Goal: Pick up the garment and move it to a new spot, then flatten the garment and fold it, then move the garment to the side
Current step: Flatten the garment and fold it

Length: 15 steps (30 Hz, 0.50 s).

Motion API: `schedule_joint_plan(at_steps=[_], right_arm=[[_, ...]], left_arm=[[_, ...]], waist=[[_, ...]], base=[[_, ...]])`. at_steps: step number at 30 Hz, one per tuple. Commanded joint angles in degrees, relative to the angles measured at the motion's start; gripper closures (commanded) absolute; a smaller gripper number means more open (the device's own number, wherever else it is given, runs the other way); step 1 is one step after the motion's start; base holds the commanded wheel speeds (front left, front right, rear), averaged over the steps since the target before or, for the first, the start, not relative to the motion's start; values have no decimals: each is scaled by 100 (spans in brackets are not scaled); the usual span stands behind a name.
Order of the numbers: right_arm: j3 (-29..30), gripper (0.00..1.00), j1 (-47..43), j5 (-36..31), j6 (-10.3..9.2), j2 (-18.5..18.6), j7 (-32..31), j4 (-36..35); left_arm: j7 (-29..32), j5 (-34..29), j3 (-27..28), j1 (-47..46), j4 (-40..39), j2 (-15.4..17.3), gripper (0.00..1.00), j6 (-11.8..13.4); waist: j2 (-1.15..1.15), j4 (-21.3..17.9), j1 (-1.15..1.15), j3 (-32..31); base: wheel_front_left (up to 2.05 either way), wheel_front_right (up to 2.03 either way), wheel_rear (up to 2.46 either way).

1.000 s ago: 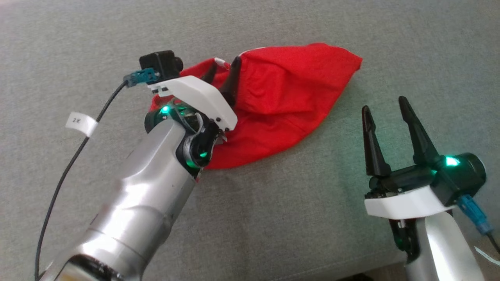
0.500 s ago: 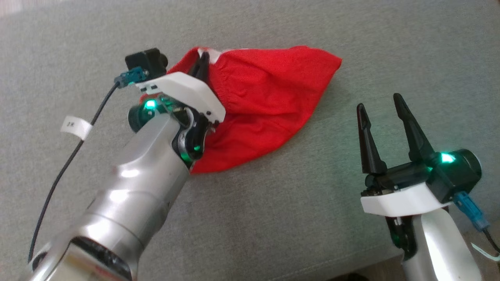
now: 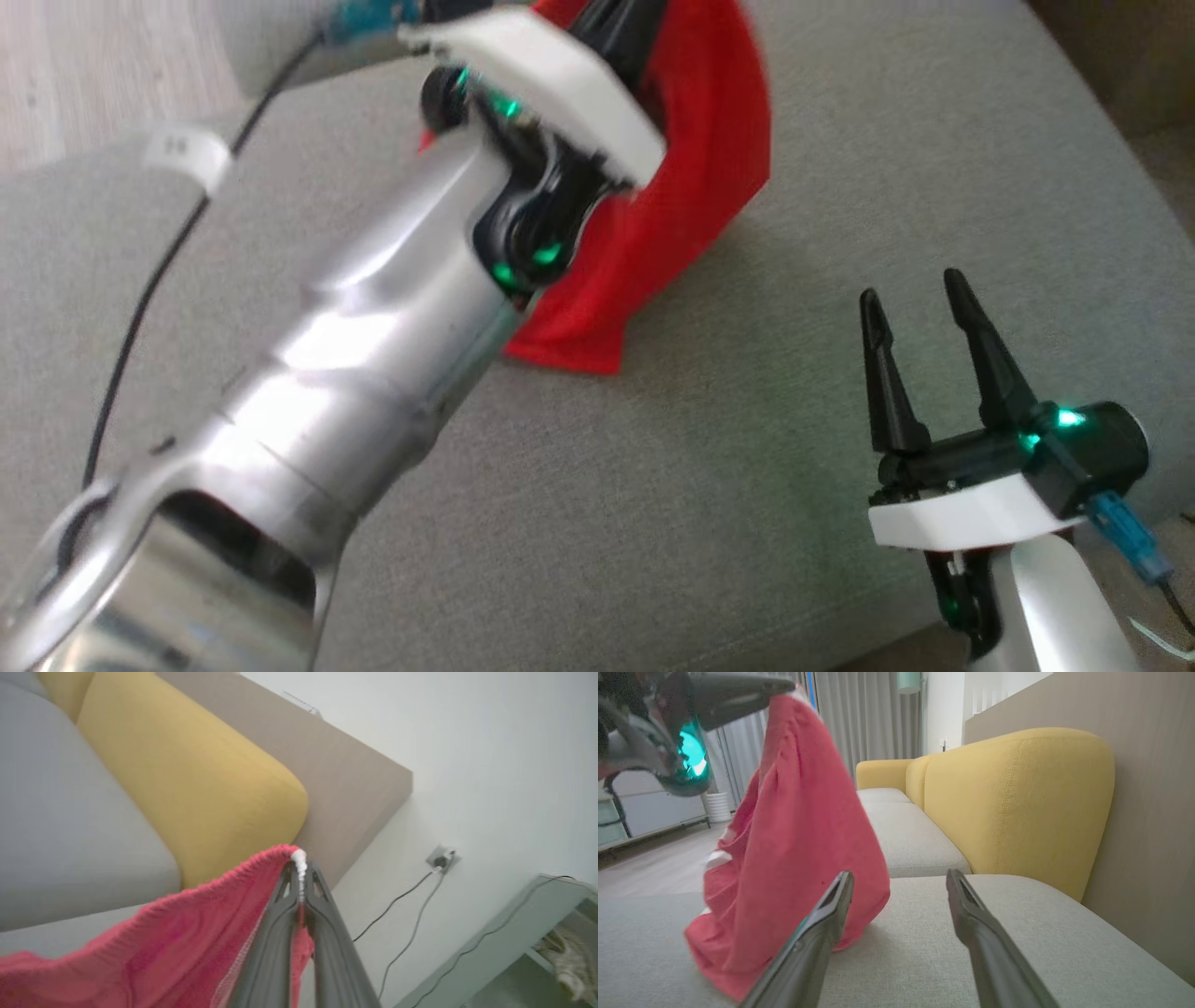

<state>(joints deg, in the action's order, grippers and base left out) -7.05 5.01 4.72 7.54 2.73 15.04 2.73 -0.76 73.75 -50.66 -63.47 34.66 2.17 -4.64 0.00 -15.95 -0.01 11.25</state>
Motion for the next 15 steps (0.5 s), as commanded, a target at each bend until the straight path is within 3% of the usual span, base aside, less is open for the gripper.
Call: schedule_joint_plan(at_steps=[1,7,10,15], right_arm=[[-130,0,40,35,-5,15,-4,-189],[22,0,-48,167,-5,15,-4,-243],[95,0,-59,180,-5,15,-4,-318],[294,0,-58,316,-5,15,-4,-431]], left_arm=[[98,122,176,-568,-390,71,100,-11],[573,366,180,-538,-1051,249,100,157],[714,379,64,-108,-1515,593,100,374],[640,425,-116,1218,-2226,1442,100,778]], waist=[[0,-100,1,-217],[0,11,1,-255],[0,140,1,-126],[0,412,1,160]], base=[[0,0,0],[0,0,0],[0,0,0],[0,0,0]])
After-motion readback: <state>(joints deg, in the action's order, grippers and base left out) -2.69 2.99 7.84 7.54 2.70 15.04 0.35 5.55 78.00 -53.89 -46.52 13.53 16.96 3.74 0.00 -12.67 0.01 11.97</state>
